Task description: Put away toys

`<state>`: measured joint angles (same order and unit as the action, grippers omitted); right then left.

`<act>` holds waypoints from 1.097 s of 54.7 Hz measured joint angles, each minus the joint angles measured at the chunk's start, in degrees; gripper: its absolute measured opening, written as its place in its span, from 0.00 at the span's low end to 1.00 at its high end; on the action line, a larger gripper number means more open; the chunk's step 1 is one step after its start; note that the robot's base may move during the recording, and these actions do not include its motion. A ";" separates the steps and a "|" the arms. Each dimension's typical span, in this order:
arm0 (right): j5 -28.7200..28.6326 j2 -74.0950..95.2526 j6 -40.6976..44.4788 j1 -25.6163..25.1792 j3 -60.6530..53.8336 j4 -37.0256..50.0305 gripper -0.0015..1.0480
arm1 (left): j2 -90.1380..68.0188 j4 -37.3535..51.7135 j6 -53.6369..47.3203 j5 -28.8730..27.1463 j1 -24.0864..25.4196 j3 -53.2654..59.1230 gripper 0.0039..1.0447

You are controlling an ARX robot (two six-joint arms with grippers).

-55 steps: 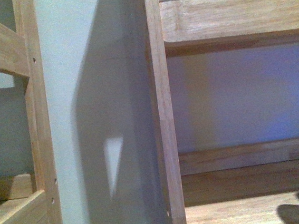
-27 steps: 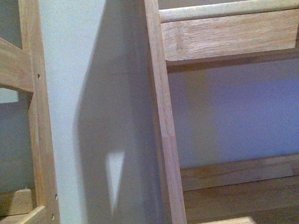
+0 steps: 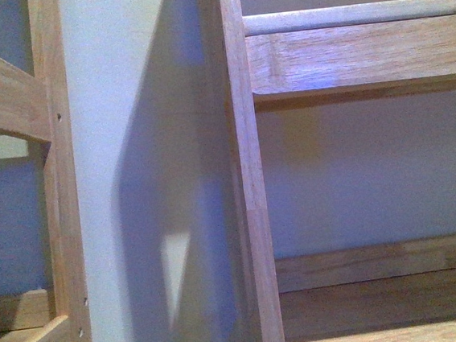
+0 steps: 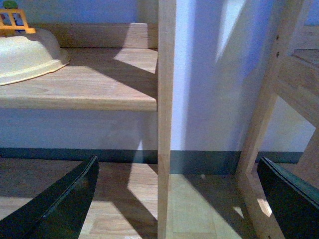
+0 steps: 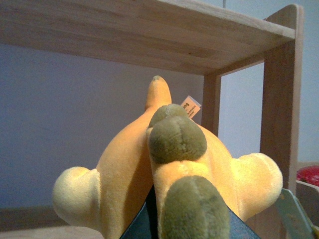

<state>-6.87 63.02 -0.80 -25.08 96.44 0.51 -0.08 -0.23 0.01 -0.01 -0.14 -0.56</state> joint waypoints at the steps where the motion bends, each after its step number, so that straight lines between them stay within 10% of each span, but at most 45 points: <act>1: -1.03 1.44 -1.03 -0.48 1.29 0.15 0.06 | 0.00 0.00 0.00 0.00 0.00 0.00 0.94; 19: -1.75 17.11 -6.05 3.58 10.91 1.11 0.06 | 0.00 0.00 0.00 0.00 0.00 0.00 0.94; 60: 7.96 37.73 -4.74 30.27 22.53 5.64 0.06 | 0.00 0.00 0.00 0.00 0.00 0.00 0.94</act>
<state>1.08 100.75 -5.54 5.19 118.98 6.15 -0.08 -0.23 0.01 -0.01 -0.14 -0.56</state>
